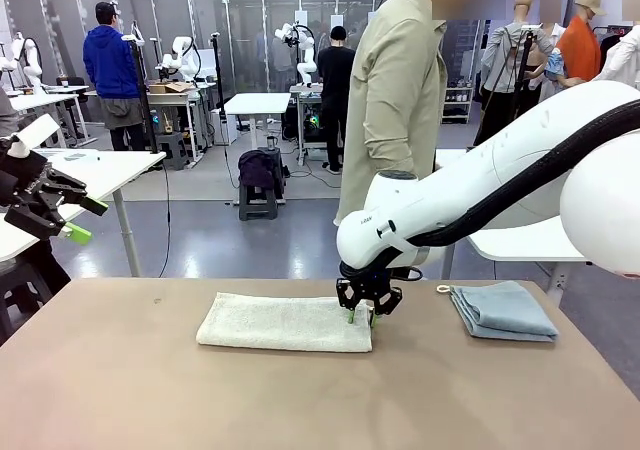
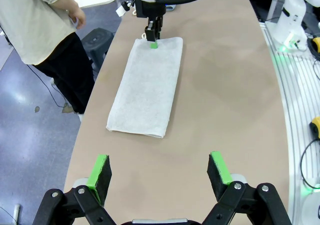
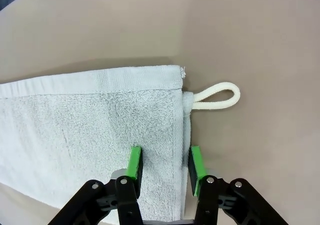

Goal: Fold the towels and place them in the basket.
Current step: When a person lays out a Towel with hook on the table, fold it in half twice.

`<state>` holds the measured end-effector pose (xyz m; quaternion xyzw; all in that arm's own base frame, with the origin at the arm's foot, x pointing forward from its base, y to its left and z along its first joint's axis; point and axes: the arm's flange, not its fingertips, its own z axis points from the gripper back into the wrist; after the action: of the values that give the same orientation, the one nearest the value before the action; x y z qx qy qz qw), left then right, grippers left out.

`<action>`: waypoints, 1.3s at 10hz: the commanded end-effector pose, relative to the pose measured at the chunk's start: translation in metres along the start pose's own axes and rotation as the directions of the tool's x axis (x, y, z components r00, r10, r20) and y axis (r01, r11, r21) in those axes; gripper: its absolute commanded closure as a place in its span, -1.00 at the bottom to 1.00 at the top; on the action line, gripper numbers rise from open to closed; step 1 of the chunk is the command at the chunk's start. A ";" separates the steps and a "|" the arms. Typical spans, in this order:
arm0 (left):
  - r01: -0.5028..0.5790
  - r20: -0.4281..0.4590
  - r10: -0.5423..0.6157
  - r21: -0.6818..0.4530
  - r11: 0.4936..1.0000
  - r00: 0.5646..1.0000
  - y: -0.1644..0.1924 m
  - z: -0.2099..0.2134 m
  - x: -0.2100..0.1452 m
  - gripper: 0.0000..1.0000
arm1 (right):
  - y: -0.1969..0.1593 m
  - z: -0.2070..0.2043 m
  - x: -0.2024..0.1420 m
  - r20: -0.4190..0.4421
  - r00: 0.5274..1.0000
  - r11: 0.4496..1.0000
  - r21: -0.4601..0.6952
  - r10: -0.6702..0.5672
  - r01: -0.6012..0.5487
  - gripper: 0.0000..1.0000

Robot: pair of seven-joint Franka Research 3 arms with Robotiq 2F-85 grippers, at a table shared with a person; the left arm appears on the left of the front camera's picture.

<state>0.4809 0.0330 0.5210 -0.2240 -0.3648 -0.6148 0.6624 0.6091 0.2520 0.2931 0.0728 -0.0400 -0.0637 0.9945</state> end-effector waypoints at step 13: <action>0.008 0.002 -0.008 -0.003 1.000 1.000 -0.001 0.001 0.001 -0.95 | 0.001 0.001 0.001 -0.012 1.000 1.000 -0.017 -0.006 0.006 1.00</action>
<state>0.4809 0.0330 0.5210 -0.2240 -0.3648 -0.6148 0.6624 0.6104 0.2528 0.2949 0.0632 -0.0345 -0.0697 0.9950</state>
